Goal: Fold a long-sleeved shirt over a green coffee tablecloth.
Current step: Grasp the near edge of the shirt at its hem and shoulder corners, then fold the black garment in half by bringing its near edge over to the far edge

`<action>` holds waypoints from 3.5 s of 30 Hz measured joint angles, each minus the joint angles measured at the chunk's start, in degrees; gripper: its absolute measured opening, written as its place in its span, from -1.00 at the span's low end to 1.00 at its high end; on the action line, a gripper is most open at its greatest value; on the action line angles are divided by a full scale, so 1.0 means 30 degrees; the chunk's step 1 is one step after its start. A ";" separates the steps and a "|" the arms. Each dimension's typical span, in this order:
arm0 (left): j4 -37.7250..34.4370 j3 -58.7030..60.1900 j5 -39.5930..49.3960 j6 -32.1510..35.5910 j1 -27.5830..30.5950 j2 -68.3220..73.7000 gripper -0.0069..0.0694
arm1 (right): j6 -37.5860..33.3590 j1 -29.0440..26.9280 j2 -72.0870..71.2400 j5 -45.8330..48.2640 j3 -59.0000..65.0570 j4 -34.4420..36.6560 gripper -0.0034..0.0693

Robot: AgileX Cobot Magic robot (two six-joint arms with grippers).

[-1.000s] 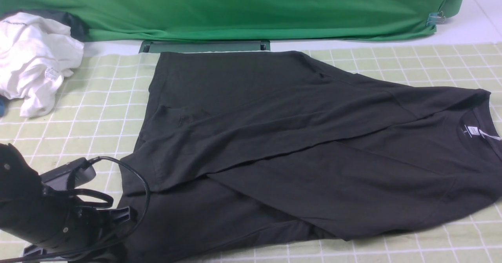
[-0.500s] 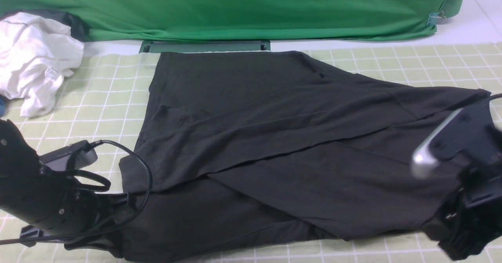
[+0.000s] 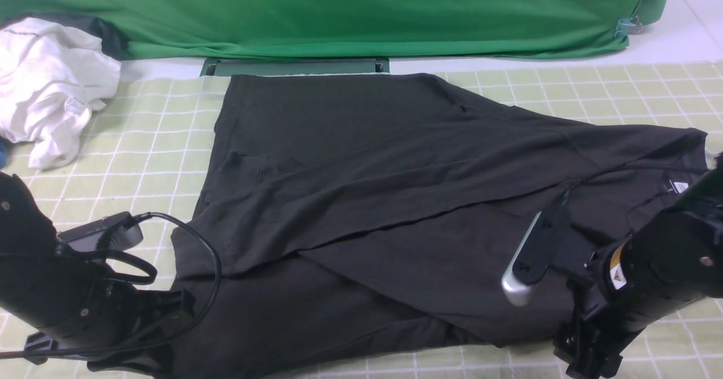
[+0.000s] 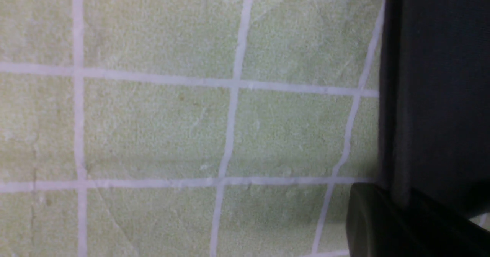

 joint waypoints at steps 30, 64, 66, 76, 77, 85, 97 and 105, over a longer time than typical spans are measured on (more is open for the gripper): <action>0.0019 0.0000 -0.0173 0.0100 0.0000 0.0000 -0.78 | 0.0976 0.0072 0.2115 0.1747 -0.2114 -0.1814 0.05; 0.1913 0.1314 0.3084 -0.0669 0.0000 -0.7270 -0.78 | 0.2800 0.3021 -0.0834 0.4771 0.0871 -0.0614 -0.86; 0.1817 0.1314 0.3572 -0.0800 0.0000 -0.7662 -0.78 | 0.3003 0.3021 -0.1307 0.4876 0.1314 -0.0559 -0.86; 0.0793 0.1532 0.4296 -0.0994 0.0000 -0.8167 -0.78 | 0.4149 0.3029 -0.2366 0.5656 0.1986 -0.0666 -0.86; 0.0744 0.1529 0.4253 -0.0994 0.0000 -0.8167 -0.78 | 0.4167 0.3029 -0.2366 0.5656 0.1964 -0.0666 -0.86; -0.0171 -0.0210 0.2607 -0.0994 0.0000 -0.8167 -0.78 | 0.4544 0.1982 -0.2349 0.6073 -0.0207 -0.0956 -0.86; -0.0888 -0.0928 -0.0719 -0.1887 0.0000 -0.6377 -0.78 | 0.4437 -0.1202 -0.2332 0.5706 -0.3766 -0.1017 -0.86; -0.1105 -0.3698 -0.1664 -0.1887 0.0000 -0.2666 -0.78 | 0.4497 -0.1777 -0.2071 0.4857 -0.4264 -0.1017 -0.86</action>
